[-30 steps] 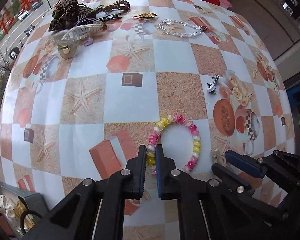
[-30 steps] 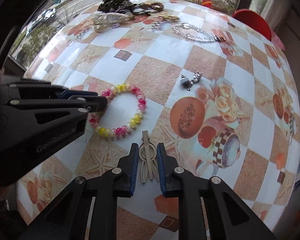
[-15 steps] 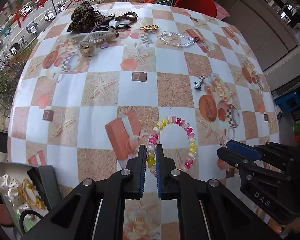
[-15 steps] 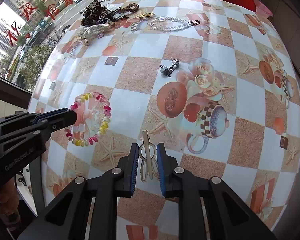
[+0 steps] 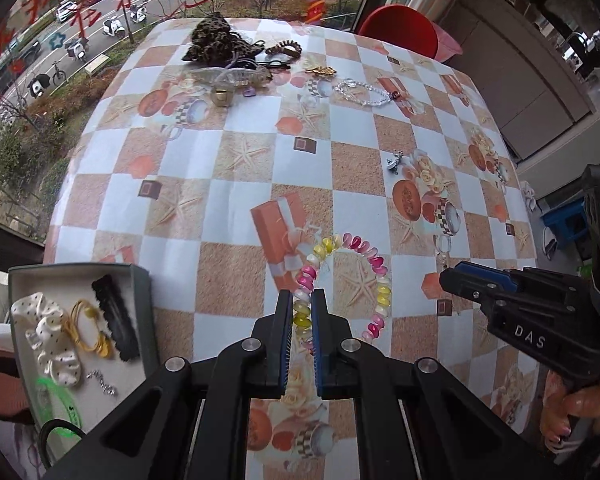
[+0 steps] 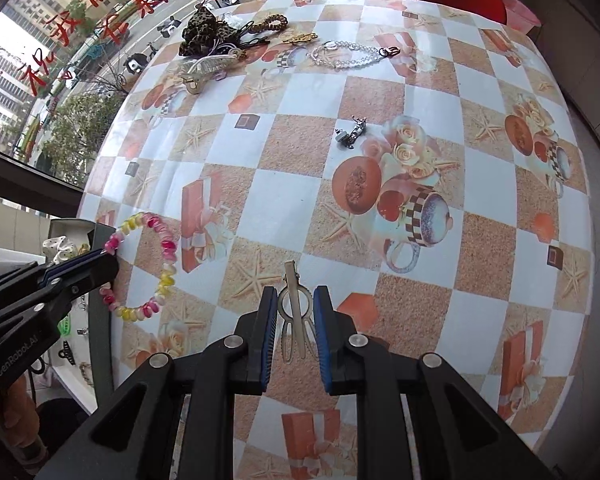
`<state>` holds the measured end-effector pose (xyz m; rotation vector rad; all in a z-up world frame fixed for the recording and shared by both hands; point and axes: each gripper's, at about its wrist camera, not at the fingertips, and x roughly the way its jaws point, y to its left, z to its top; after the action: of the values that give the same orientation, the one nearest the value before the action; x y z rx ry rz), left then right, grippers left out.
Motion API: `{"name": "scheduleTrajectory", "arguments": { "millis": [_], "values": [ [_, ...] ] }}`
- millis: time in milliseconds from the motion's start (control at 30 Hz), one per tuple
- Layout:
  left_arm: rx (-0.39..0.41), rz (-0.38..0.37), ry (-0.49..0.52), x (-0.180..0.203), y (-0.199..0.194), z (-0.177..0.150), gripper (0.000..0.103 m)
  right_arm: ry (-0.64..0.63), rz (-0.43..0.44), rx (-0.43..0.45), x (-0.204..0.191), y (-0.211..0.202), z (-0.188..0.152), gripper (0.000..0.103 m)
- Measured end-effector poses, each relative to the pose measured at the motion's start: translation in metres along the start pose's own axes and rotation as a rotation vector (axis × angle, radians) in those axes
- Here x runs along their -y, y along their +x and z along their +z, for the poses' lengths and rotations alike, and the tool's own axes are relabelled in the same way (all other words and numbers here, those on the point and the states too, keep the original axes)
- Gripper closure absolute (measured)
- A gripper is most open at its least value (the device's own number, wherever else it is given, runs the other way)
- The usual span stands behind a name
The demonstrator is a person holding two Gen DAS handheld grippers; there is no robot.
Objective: Organize jewelry
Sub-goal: 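Carry the beaded bracelet into the box and open the left tool while the right tool releases the hairpin there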
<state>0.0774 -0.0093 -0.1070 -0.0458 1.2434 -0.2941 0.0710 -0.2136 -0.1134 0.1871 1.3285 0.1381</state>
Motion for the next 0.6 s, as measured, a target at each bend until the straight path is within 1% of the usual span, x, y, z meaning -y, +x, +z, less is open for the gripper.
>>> {"name": "scheduleTrajectory", "arguments": {
  "millis": [133, 333, 600],
  "values": [
    [0.017, -0.001, -0.032, -0.013, -0.017, -0.010, 0.090, 0.011, 0.009, -0.001, -0.004, -0.007, -0.004, 0.083],
    [0.024, 0.002, -0.073, -0.031, -0.031, -0.026, 0.090, -0.003, 0.014, -0.001, -0.015, -0.019, -0.007, 0.083],
    [0.043, 0.014, -0.119, -0.053, -0.050, -0.041, 0.090, -0.043, 0.032, 0.006, -0.042, -0.029, -0.004, 0.083]
  ]
}}
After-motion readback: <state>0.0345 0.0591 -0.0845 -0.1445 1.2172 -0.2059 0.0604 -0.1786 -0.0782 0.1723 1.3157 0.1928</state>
